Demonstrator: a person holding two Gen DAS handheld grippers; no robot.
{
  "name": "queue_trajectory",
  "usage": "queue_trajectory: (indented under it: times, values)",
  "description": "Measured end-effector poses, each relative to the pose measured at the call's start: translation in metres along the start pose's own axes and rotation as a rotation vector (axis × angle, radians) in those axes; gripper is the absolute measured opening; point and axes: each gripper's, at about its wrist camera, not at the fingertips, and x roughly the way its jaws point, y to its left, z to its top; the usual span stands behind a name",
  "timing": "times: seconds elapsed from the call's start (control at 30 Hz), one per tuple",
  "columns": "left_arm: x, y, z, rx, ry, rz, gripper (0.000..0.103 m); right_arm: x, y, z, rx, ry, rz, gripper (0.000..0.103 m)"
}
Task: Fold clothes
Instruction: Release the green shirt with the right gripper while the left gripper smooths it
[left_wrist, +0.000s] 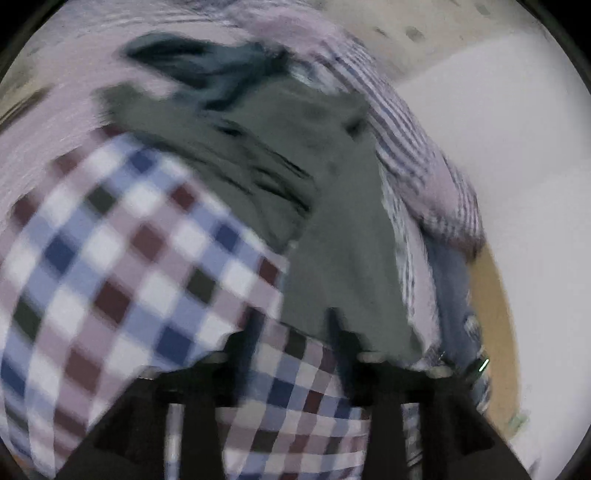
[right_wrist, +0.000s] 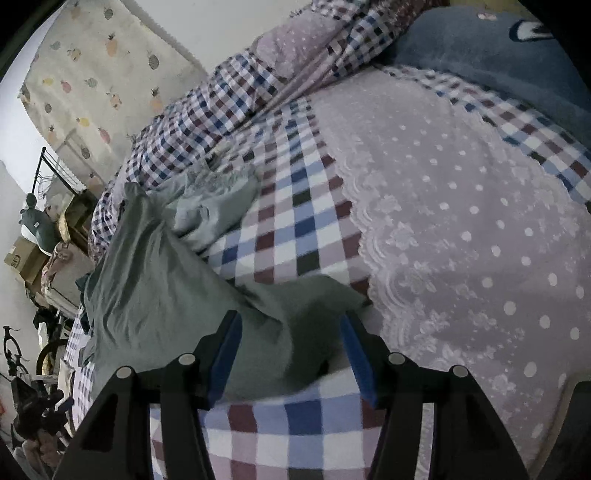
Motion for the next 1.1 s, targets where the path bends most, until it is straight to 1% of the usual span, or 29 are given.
queue_trajectory:
  times: [0.03, 0.1, 0.2, 0.3, 0.33, 0.37, 0.43, 0.53, 0.67, 0.73, 0.8, 0.83, 0.87, 0.9, 0.93, 1.0, 1.07, 1.1]
  values:
    - [0.007, -0.006, 0.0, 0.048, 0.006, 0.021, 0.067, -0.002, 0.002, 0.0, -0.005, -0.016, 0.004, 0.06]
    - [0.022, -0.017, 0.002, 0.136, 0.018, 0.061, 0.067, -0.003, 0.008, 0.001, -0.011, -0.038, 0.014, 0.06]
    - [0.041, -0.015, 0.001, 0.158, 0.06, 0.08, 0.067, -0.001, 0.013, 0.003, -0.014, -0.049, 0.019, 0.06]
    - [0.051, -0.012, 0.0, 0.161, 0.068, 0.12, 0.067, 0.003, 0.014, 0.002, -0.012, -0.045, 0.017, 0.06]
    - [0.05, -0.011, -0.003, 0.156, 0.065, 0.121, 0.067, 0.003, 0.013, 0.002, -0.011, -0.045, 0.014, 0.06]
    - [0.051, -0.009, -0.003, 0.147, 0.067, 0.115, 0.07, 0.003, 0.012, 0.002, -0.01, -0.046, 0.011, 0.06]
    - [0.054, -0.008, 0.0, 0.131, 0.065, 0.078, 0.075, 0.002, 0.011, 0.001, -0.008, -0.045, 0.011, 0.06]
    - [0.06, -0.009, 0.002, 0.117, 0.067, 0.049, 0.075, 0.001, 0.01, 0.0, -0.01, -0.045, 0.003, 0.06]
    - [0.066, -0.01, 0.005, 0.122, 0.08, 0.051, 0.075, 0.001, 0.007, -0.002, -0.01, -0.043, -0.004, 0.06]
    - [0.066, -0.008, 0.006, 0.111, 0.089, 0.039, 0.075, 0.001, 0.006, -0.002, -0.01, -0.043, -0.009, 0.06]
    - [0.068, -0.007, 0.007, 0.095, 0.108, 0.019, 0.068, -0.001, 0.005, -0.002, -0.01, -0.047, -0.014, 0.06]
    - [0.07, -0.008, 0.007, 0.087, 0.118, 0.011, 0.058, -0.001, 0.005, -0.002, -0.011, -0.049, -0.017, 0.06]
    - [0.075, -0.01, 0.006, 0.078, 0.133, 0.005, 0.045, -0.002, 0.004, -0.002, -0.008, -0.053, -0.017, 0.06]
    - [0.079, -0.011, 0.006, 0.071, 0.148, 0.001, 0.04, -0.003, 0.004, -0.002, -0.006, -0.058, -0.018, 0.06]
    - [0.081, -0.01, 0.005, 0.068, 0.162, -0.002, 0.03, -0.003, 0.003, -0.001, -0.003, -0.061, -0.021, 0.06]
    - [0.084, -0.008, 0.004, 0.061, 0.182, -0.013, 0.022, -0.003, 0.001, 0.0, 0.006, -0.064, -0.022, 0.06]
    - [0.086, -0.007, 0.003, 0.055, 0.196, -0.022, 0.011, -0.002, 0.001, 0.0, 0.008, -0.064, -0.027, 0.06]
    - [0.085, -0.007, 0.003, 0.052, 0.196, -0.022, 0.009, -0.002, 0.001, 0.0, 0.009, -0.065, -0.029, 0.06]
